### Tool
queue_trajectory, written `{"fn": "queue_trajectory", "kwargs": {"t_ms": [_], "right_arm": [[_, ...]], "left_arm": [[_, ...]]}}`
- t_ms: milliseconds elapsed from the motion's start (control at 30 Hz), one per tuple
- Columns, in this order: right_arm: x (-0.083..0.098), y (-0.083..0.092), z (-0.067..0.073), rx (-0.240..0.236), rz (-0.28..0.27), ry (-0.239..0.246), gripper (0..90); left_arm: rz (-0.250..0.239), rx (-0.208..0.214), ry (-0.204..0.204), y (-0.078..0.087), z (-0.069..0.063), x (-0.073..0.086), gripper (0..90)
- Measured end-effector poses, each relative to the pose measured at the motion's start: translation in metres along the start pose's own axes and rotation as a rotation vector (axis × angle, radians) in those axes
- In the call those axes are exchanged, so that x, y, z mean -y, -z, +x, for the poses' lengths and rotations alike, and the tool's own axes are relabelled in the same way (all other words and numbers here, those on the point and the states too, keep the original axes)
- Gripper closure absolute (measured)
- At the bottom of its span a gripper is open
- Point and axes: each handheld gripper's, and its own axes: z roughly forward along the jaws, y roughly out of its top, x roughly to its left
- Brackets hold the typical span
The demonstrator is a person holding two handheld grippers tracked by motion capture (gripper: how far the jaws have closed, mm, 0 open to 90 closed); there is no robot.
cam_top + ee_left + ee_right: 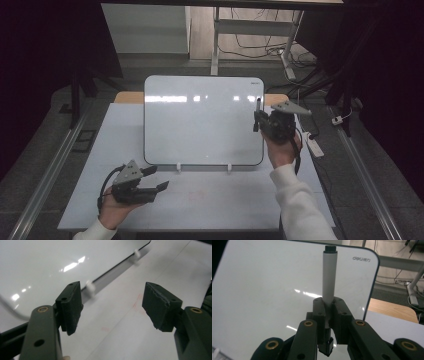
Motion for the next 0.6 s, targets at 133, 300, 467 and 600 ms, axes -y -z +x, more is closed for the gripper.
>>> {"fn": "queue_trajectory", "kwargs": {"t_ms": [133,300,467,600], "right_arm": [[-0.02,-0.02,-0.015,0.013,0.057,-0.019,81.1],[-0.035,-0.044,-0.023,0.035,0.125,0.002,81.0],[-0.04,-0.07,-0.032,0.045,0.168,-0.023,81.0],[-0.041,-0.084,-0.031,0.057,0.192,0.003,80.9]], "left_arm": [[0.019,-0.022,0.022,0.004,0.006,0.01,31.1],[0.04,-0.036,0.031,0.005,0.011,0.016,30.1],[0.044,-0.048,0.037,0.004,0.015,0.019,30.2],[0.047,-0.051,0.041,0.003,0.017,0.021,30.2]]}}
